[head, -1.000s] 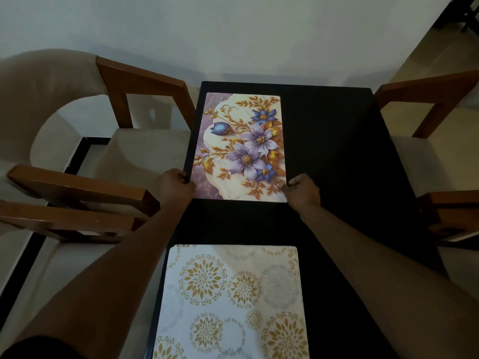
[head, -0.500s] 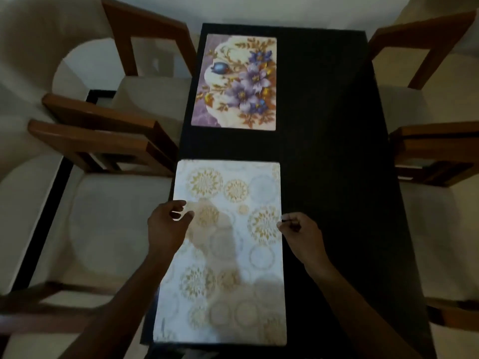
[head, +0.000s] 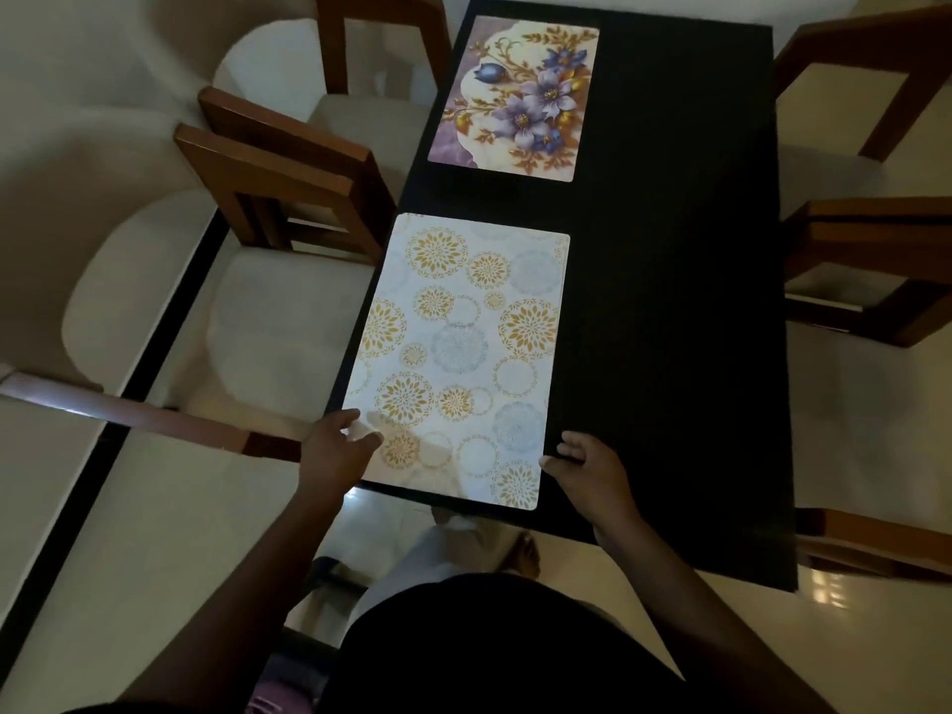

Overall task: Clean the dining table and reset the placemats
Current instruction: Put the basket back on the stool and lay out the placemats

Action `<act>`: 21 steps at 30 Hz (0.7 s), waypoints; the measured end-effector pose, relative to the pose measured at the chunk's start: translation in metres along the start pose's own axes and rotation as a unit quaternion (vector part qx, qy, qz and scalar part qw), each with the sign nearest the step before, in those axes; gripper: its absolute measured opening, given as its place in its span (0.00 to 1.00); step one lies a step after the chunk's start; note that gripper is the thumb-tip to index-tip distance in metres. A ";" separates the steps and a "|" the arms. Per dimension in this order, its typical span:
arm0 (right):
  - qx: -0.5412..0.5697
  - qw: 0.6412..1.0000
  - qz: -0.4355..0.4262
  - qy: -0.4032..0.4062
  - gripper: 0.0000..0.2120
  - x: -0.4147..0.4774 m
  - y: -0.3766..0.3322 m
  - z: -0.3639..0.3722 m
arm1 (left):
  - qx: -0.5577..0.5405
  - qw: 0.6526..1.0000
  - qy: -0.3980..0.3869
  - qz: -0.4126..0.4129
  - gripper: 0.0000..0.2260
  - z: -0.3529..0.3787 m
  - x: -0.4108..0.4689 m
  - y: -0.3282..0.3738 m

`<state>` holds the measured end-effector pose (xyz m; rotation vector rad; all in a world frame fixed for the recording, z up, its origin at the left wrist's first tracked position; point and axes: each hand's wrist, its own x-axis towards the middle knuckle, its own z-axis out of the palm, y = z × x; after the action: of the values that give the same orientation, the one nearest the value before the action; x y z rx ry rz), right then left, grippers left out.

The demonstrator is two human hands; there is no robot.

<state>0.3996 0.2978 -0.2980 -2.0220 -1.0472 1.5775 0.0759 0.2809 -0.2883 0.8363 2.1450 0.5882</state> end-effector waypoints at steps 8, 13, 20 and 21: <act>0.045 0.999 -0.003 -0.020 0.27 -0.013 -0.002 0.021 | -0.007 0.999 0.006 -0.034 0.23 -0.016 -0.007 -0.005; 0.044 0.997 -0.041 0.039 0.23 -0.016 0.000 0.027 | -0.053 0.997 -0.016 -0.047 0.07 -0.024 -0.005 0.001; 0.031 0.996 -0.079 0.017 0.12 -0.018 -0.002 0.023 | -0.112 0.993 -0.025 -0.018 0.07 -0.031 -0.005 0.006; 0.025 0.996 -0.088 0.022 0.11 -0.019 -0.004 0.020 | -0.116 0.993 -0.027 -0.006 0.07 -0.032 -0.007 0.008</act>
<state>0.3780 0.2831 -0.2889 -1.8673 -1.1259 1.4490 0.0577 0.2769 -0.2604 0.7022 1.9859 0.7827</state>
